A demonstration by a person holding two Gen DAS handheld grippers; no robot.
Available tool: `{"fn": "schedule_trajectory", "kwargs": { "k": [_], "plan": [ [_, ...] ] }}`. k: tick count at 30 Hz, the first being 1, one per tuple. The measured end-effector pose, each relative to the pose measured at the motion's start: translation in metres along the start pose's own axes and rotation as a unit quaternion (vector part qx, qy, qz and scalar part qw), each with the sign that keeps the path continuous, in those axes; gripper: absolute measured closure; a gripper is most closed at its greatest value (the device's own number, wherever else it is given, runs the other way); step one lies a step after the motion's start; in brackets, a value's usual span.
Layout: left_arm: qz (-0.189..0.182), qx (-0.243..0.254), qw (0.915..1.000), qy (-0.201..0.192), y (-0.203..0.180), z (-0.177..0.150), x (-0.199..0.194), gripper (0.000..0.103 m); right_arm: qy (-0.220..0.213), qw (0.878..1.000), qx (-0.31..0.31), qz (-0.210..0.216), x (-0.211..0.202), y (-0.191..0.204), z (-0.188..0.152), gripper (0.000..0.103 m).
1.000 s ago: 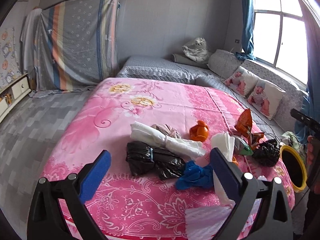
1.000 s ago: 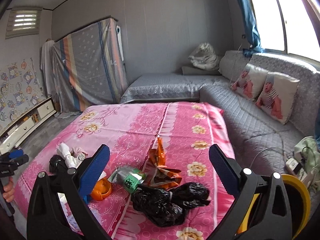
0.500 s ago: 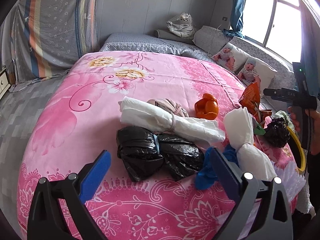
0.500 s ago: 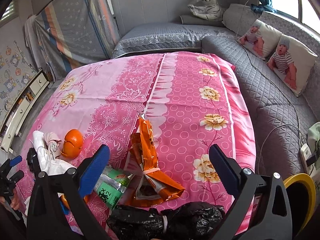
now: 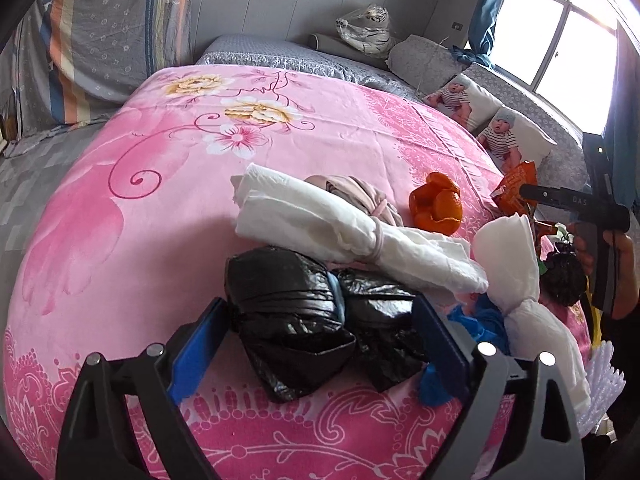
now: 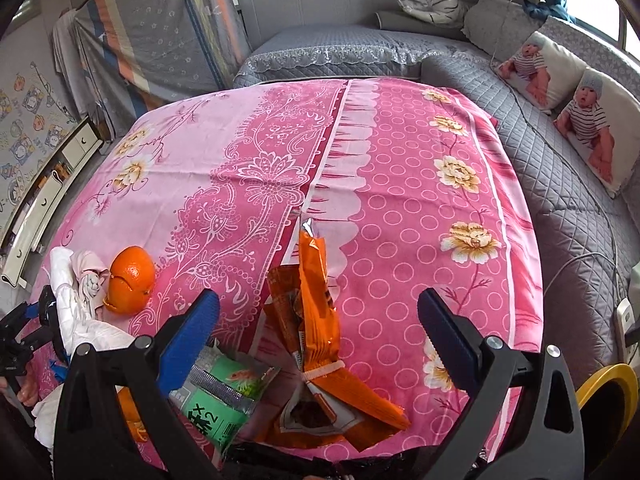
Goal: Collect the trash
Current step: 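Grasp the black plastic bag with the left tool while the right tool grasps the orange snack bag, then carry the black bag in the left tool while the right tool carries the orange bag over the yellow-rimmed bin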
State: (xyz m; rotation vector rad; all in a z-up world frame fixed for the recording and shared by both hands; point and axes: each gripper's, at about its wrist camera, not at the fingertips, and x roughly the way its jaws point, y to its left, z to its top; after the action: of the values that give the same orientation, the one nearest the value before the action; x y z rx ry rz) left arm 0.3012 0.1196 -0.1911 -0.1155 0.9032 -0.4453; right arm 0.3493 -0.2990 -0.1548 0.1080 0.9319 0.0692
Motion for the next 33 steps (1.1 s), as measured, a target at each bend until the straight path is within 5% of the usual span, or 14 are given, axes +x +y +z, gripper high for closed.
{"fn": "schedule_trajectory", "kwargs": {
  "k": [4, 10, 12, 15, 19, 33],
  "plan": [
    [0.007, 0.0, 1.0, 0.003, -0.002, 0.0, 0.005, 0.033, 0.001, 1.0, 0.0, 0.003, 0.003, 0.0, -0.001, 0.018],
    [0.011, 0.001, 0.9999, 0.008, -0.006, 0.004, 0.007, 0.051, 0.022, 1.0, 0.005, 0.009, 0.012, -0.006, -0.003, 0.056],
    [0.013, 0.002, 0.9998, 0.012, -0.007, 0.005, 0.009, 0.054, 0.029, 0.999, 0.008, 0.019, 0.014, -0.007, -0.005, 0.076],
    [0.006, -0.008, 0.9999, 0.008, -0.007, 0.006, 0.008, 0.059, 0.038, 0.999, 0.005, 0.028, 0.016, -0.008, -0.006, 0.084],
    [0.001, -0.014, 0.9999, -0.007, -0.008, 0.004, -0.004, 0.063, 0.013, 1.0, -0.006, 0.025, 0.0, -0.006, -0.006, 0.086],
    [-0.022, -0.052, 0.9888, -0.138, -0.02, -0.017, -0.116, 0.063, -0.063, 0.988, 0.011, 0.138, -0.106, -0.002, -0.019, 0.086]
  ]
}}
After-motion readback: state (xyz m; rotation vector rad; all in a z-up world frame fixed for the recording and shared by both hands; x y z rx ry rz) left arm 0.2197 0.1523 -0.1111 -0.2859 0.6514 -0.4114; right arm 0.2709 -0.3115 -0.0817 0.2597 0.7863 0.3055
